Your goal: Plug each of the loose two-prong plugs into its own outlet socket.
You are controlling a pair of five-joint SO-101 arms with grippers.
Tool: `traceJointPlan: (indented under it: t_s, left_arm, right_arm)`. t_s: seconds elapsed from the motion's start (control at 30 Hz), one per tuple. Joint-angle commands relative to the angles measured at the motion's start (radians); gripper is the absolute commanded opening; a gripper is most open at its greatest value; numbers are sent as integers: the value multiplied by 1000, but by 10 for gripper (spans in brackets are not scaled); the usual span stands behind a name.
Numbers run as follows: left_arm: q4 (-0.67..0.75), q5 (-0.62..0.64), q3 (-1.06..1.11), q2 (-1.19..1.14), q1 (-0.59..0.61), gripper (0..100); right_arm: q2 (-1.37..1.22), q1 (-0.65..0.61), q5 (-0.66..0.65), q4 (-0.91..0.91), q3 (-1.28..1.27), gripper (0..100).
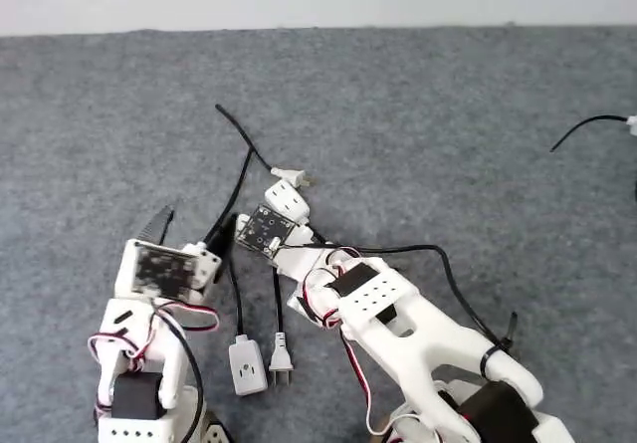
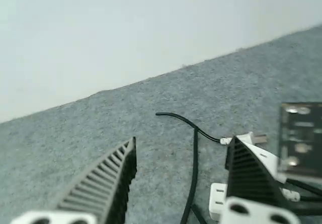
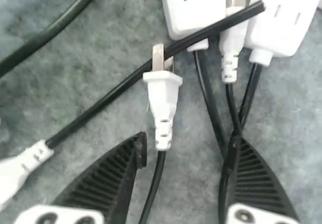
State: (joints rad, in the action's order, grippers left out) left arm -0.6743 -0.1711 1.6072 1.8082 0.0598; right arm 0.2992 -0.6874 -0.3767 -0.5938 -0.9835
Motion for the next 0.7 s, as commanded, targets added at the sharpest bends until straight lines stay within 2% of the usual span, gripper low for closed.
traceJointPlan:
  t_s: [0.0, 0.17, 0.4, 0.67]
  left_arm:
    - [34, 35, -31, 20, 28, 280]
    - [34, 34, -31, 20, 29, 280]
    - [34, 34, -31, 20, 28, 280]
    - [34, 32, -31, 20, 26, 280]
  right_arm:
    - [-19, -5, 35, 47, 74, 263]
    - [-160, -8, 44, 44, 160, 263]
    - [-332, -10, 48, -70, 344, 263]
    - [-378, -12, 48, -88, 382, 260]
